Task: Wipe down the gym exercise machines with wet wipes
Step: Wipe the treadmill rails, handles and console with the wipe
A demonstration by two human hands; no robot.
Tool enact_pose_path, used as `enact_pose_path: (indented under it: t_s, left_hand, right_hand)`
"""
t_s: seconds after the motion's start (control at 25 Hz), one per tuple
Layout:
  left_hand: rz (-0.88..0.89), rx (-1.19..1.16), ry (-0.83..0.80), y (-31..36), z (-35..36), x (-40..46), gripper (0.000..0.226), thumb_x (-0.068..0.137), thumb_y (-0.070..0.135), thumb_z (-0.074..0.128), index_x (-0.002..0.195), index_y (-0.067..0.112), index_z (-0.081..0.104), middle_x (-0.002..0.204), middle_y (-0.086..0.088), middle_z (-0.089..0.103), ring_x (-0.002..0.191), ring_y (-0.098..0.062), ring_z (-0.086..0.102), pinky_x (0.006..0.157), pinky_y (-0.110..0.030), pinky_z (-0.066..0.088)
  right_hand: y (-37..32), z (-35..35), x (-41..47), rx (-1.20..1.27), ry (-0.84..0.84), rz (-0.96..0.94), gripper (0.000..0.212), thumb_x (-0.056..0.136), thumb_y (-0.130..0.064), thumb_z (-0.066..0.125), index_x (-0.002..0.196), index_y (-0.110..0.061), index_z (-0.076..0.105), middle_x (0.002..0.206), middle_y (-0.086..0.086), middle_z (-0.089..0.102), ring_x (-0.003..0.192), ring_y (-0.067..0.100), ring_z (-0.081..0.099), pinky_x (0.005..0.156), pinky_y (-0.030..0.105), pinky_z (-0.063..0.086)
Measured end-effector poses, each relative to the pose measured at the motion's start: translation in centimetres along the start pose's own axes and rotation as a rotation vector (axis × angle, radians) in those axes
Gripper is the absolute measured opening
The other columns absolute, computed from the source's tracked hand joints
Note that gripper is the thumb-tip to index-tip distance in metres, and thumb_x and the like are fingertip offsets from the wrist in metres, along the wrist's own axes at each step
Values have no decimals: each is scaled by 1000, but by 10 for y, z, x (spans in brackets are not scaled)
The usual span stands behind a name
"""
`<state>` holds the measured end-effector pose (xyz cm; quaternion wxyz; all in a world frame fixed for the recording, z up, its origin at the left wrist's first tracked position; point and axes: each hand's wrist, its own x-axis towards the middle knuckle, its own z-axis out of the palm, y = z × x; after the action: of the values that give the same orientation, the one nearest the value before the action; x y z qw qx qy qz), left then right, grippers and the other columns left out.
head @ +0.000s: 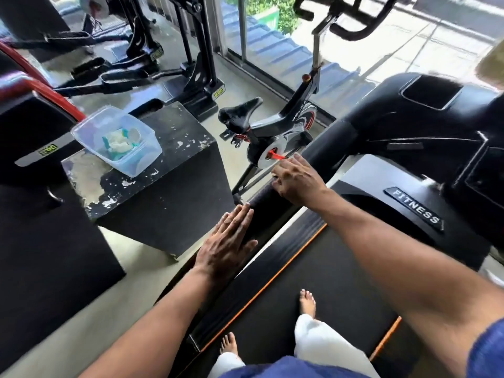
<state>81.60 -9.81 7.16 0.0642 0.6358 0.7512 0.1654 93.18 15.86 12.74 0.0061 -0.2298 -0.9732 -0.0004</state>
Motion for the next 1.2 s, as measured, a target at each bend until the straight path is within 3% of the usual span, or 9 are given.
enact_pose_path:
  t_s: [0.16,0.32,0.44,0.56,0.68,0.84,0.92,1.08,1.2]
  left_hand:
    - [-12,42,65,11,-4,9,67,106,43,48,163,14,29,172,-1,22,159,-17,20,126,-43,29]
    - [-51,50,32,9,-2,9,70,104,49,48,164,16,29,173,1,21,157,-19,27,120,-47,39]
    - [-120,10,-80,12,-7,25,81,100,60,47,166,24,18,174,5,12,156,-18,28,120,-45,38]
    - [-173,12,-160,34,-8,72,91,94,70,45,167,30,7,174,6,11,156,-17,25,124,-43,33]
    - [-254,23,-128,53,-3,106,96,89,75,49,166,31,11,170,9,24,149,-18,37,118,-44,41]
    - [-276,24,-28,54,0,100,95,87,75,60,164,33,24,163,13,37,138,-19,50,109,-41,49]
    - [-273,26,-2,53,-1,101,95,85,76,62,163,33,27,160,13,41,135,-19,53,105,-41,51]
    - [-276,45,-23,53,-2,102,96,86,77,61,163,33,26,159,12,42,133,-18,54,105,-41,51]
    - [-255,65,-15,51,-1,101,94,91,79,52,165,29,22,165,10,35,141,-17,48,110,-39,47]
  right_hand:
    - [-20,9,-12,36,-17,-86,56,87,-46,37,117,-7,65,117,16,62,122,36,52,124,50,17]
    - [-2,10,-13,152,12,-317,50,92,-44,37,120,-12,63,115,11,64,119,31,56,124,46,22]
    - [73,-1,6,120,101,-200,42,97,-41,36,111,-15,65,111,9,66,115,31,59,123,45,21]
    - [141,-4,20,87,117,3,49,98,-42,30,115,-14,66,119,10,66,122,31,55,125,47,16]
    - [142,-8,23,87,113,113,53,96,-44,32,117,-10,67,121,13,64,125,31,52,125,44,13]
    - [87,-3,8,86,19,-188,53,95,-53,36,112,-12,65,114,13,63,113,33,54,114,45,29]
    - [98,-11,18,110,9,-310,50,97,-54,36,106,-15,65,108,9,65,108,30,59,106,41,37]
    - [180,-29,51,76,-46,-161,46,103,-46,36,102,-13,68,108,11,69,107,33,63,99,42,42]
    - [198,-27,48,79,78,-91,43,101,-41,38,104,-11,68,106,13,67,106,36,62,104,47,43]
